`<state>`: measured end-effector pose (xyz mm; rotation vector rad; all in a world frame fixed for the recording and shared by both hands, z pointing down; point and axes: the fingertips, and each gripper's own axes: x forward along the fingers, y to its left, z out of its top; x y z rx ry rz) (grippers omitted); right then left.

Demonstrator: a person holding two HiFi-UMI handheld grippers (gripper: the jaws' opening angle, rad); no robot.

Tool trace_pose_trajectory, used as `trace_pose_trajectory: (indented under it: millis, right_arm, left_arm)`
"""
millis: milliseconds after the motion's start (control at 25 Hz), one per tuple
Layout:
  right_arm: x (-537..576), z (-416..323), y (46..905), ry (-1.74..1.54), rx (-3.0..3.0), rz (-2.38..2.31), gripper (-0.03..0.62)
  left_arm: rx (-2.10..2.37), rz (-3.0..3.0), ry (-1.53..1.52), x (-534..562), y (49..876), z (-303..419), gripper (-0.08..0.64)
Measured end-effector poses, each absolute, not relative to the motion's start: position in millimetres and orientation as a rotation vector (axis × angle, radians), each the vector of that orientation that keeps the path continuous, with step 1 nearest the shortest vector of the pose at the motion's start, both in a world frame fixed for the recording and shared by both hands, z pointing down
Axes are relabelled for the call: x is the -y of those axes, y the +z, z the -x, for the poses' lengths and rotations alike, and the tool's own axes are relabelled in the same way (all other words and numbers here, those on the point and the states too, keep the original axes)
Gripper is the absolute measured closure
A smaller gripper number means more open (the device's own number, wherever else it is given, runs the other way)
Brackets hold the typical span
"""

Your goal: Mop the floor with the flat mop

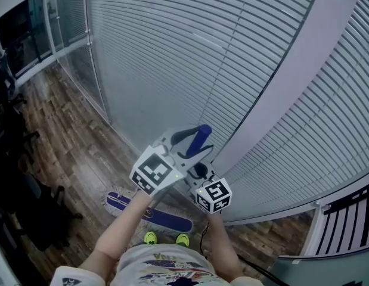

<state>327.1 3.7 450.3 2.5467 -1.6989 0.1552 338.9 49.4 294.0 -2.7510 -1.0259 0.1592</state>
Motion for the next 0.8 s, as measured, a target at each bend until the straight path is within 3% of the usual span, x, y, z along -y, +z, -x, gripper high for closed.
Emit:
trace_pose_trajectory:
  millis: [320,800]
  right_arm:
    - [36,-286,443,0.096,1.776,-2.362,0.46]
    - [89,-209,436,0.033,2.016,-2.134,0.46]
  left_arm:
    - [0.854,2.844,0.183,2,288,-301,0.432]
    - [0.459,2.974,0.203,60,281,-221,0.446]
